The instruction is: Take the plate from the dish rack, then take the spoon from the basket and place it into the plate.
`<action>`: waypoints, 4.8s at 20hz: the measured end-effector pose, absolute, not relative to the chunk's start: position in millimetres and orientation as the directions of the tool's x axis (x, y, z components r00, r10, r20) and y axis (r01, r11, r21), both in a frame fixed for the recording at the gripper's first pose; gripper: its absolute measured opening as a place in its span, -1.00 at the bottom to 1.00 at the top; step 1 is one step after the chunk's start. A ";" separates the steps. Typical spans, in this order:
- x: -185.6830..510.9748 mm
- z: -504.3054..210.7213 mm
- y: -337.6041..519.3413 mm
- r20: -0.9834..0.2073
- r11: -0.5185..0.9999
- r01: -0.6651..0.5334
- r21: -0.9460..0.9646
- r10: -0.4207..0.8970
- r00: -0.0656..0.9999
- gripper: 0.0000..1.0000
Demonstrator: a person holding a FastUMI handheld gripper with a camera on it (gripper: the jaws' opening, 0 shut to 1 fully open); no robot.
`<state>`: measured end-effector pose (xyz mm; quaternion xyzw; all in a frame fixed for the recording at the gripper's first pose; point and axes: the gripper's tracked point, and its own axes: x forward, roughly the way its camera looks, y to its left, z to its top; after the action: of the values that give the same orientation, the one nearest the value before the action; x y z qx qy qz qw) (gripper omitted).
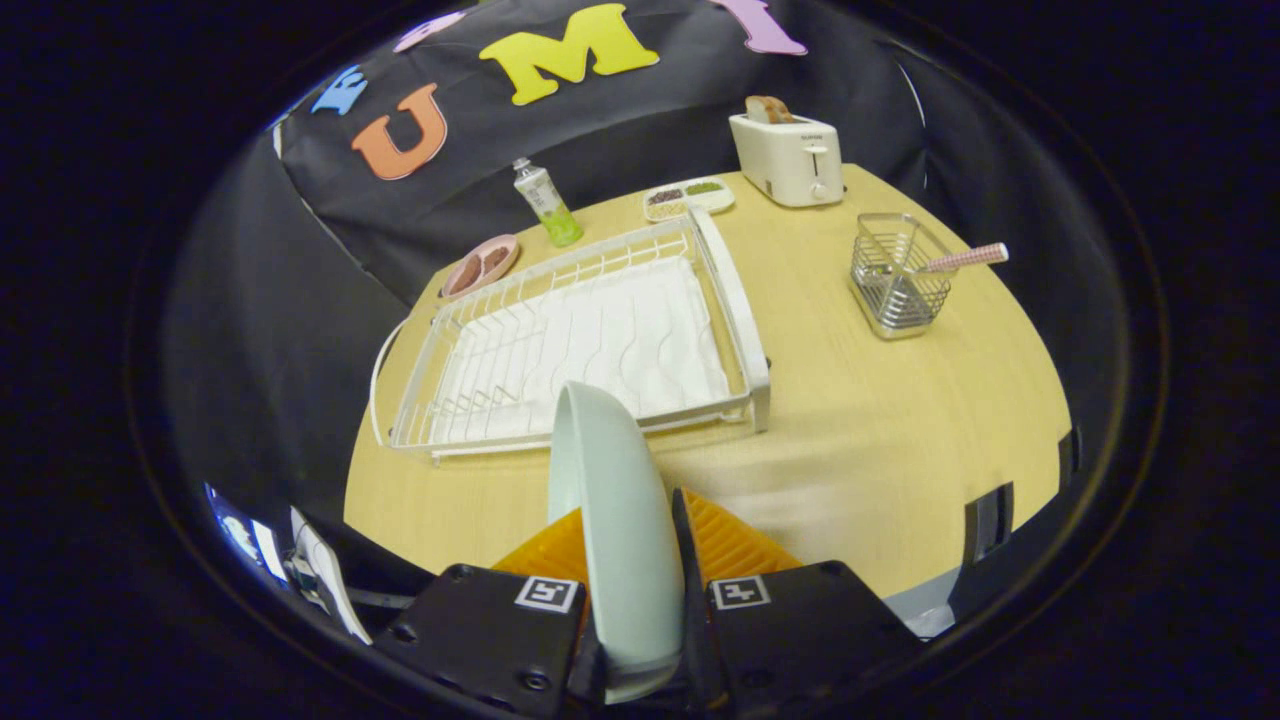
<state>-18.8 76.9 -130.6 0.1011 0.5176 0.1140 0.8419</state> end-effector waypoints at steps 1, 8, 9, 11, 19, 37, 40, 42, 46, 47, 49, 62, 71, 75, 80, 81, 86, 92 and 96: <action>-21.8 -137.5 79.1 -0.849 0.950 -0.082 0.301 0.307 0.430 -0.30; -26.2 -170.9 91.1 -0.830 0.899 0.009 0.439 0.402 0.386 -0.29; -27.1 -171.8 90.6 -0.828 0.894 0.015 0.449 0.410 0.383 -0.29; -23.8 -178.8 87.3 -0.831 0.893 0.022 0.449 0.408 0.377 -0.25; -9.0 -193.7 69.0 -0.832 0.892 0.053 0.449 0.396 0.388 0.12; 31.1 -133.6 -22.0 -0.577 0.959 -0.271 0.079 0.266 0.773 0.84; 34.0 -121.0 -49.7 -0.484 0.962 -0.269 -0.045 0.214 0.849 0.84; 32.2 -119.5 -67.0 -0.446 0.962 -0.268 -0.054 0.217 0.868 0.84; 39.7 -115.1 -110.7 -0.376 0.974 -0.225 0.013 0.213 0.902 0.84; 43.9 -113.7 -122.4 -0.358 0.978 -0.206 0.030 0.203 0.911 0.85; 51.2 -112.3 -143.3 -0.331 0.984 -0.169 0.054 0.177 0.927 0.89; 143.6 -122.4 -183.2 -0.274 0.985 -0.149 0.092 0.169 0.947 0.73; 187.7 -130.0 -174.6 -0.296 0.974 -0.191 0.121 0.219 0.930 -0.20; 185.5 -126.5 -178.3 -0.309 0.973 -0.196 0.119 0.224 0.925 -0.48; 182.3 -120.2 -174.5 -0.324 0.973 -0.217 0.083 0.232 0.917 -0.67; 180.5 -117.8 -171.2 -0.326 0.971 -0.228 0.074 0.240 0.914 -0.72; 172.8 -96.0 -172.4 -0.309 0.975 -0.219 0.024 0.216 0.926 -0.82; 153.5 -41.7 -186.2 -0.232 0.988 -0.154 0.006 0.152 0.961 -0.83; 130.0 -7.1 -169.3 -0.201 0.984 -0.177 -0.011 0.171 0.965 -0.83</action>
<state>130.0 -169.3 -7.1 -0.0146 0.1002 0.0877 0.9910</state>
